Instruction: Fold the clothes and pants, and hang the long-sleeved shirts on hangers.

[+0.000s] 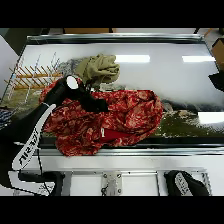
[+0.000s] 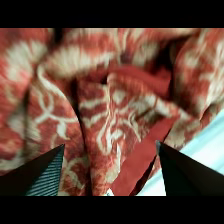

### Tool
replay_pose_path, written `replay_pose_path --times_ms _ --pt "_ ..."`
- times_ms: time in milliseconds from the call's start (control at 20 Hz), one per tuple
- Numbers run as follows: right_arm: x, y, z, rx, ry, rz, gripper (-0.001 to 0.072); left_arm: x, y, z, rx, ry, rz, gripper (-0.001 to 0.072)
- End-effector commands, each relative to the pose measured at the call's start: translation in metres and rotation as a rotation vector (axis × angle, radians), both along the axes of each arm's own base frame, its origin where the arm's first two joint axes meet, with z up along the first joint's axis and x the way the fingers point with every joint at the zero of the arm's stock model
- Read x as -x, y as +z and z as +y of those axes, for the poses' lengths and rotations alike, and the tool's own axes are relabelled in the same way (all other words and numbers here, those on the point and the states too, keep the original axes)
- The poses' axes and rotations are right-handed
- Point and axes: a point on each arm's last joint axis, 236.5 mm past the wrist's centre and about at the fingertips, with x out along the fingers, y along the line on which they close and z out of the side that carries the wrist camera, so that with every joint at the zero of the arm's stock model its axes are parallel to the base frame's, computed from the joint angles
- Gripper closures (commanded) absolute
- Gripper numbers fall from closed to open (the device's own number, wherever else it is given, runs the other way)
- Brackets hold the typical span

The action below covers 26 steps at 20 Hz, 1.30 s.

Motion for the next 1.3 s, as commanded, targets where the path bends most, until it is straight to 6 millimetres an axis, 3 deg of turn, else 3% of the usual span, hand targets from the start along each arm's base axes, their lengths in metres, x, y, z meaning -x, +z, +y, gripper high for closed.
replay_pose_path --times_ms 0,400,450,550,650,850,900,950,1000,1250 --pt "0.005 -0.008 0.006 -0.010 0.024 0.036 0.0696 0.025 -0.029 -0.011 0.051 -0.029 0.036 0.0092" --pt "0.015 -0.023 0.015 -0.029 0.062 0.100 0.0696 0.045 -0.053 -0.039 0.048 -0.080 0.069 0.0103" --pt "0.015 -0.026 0.016 -0.032 0.065 0.109 0.0696 0.041 -0.050 -0.042 0.060 -0.066 0.058 0.0171" --pt "0.018 -0.043 0.017 -0.050 0.066 0.146 0.0697 0.031 -0.042 -0.043 0.067 -0.059 0.034 0.0700" --pt "0.026 -0.085 0.015 -0.071 0.058 0.240 0.0697 0.012 -0.018 -0.040 0.092 -0.053 -0.006 0.0694" --pt "0.069 -0.215 0.023 -0.132 0.001 0.532 0.0694 -0.047 0.051 -0.018 0.147 0.019 -0.188 0.0694" --pt "0.077 -0.241 0.033 -0.166 0.004 0.574 0.0624 -0.057 0.065 -0.014 0.157 0.033 -0.223 0.0695" --pt "0.083 -0.263 0.045 -0.204 0.012 0.610 0.0377 -0.065 0.075 -0.010 0.163 0.044 -0.249 0.0694" --pt "0.086 -0.281 0.058 -0.239 0.024 0.635 0.0194 -0.071 0.081 -0.007 0.166 0.054 -0.267 0.0694" --pt "0.070 -0.325 0.110 -0.279 0.108 0.674 0.0202 -0.077 0.084 -0.003 0.168 0.067 -0.282 0.0695"
